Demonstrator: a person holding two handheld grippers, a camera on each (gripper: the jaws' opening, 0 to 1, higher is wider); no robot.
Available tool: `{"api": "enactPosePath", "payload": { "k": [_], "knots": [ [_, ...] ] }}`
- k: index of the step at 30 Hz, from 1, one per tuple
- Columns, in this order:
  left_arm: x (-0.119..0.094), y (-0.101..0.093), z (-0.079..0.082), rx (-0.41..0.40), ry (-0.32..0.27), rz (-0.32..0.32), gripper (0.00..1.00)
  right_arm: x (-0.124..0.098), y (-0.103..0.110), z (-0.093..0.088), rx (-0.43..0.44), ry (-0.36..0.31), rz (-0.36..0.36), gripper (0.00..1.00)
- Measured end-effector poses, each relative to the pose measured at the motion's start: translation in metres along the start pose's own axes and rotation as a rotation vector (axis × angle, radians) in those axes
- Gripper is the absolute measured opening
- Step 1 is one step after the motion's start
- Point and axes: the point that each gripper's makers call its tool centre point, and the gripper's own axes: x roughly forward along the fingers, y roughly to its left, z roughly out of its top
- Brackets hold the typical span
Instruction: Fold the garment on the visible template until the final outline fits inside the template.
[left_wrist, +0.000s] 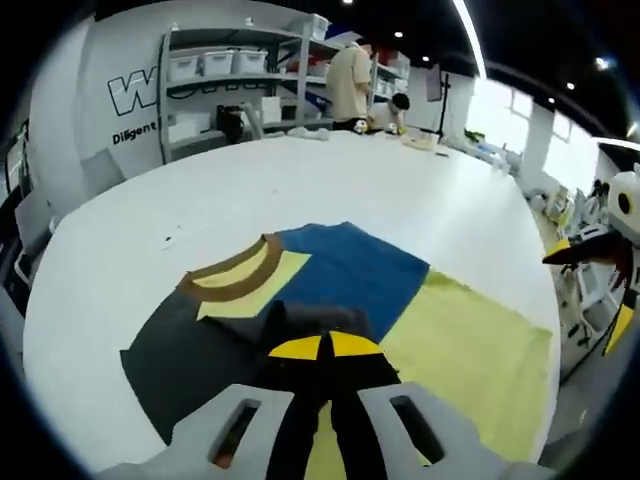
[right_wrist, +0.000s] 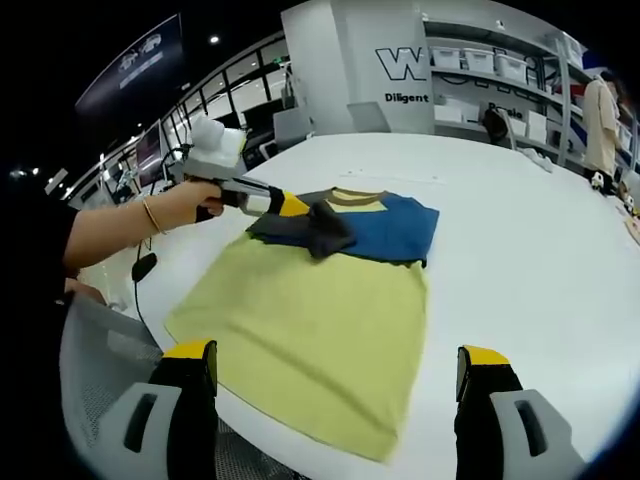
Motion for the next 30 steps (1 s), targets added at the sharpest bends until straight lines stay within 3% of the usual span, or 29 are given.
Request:
{"api": "enactPosePath", "payload": {
  "k": [16,24,30],
  "knots": [
    [0.045,-0.012,0.051,0.12,0.003,-0.061,0.0,0.002,0.002,-0.002,-0.006,0.002,0.014,0.99],
    [0.073,-0.014,0.055,0.156,0.037,-0.084,0.0,0.005,-0.004,-0.005,0.014,0.008,0.007,0.99],
    [0.09,-0.004,0.05,0.107,0.053,-0.072,0.0,0.008,-0.005,-0.006,0.018,0.012,0.01,0.99]
  ]
}}
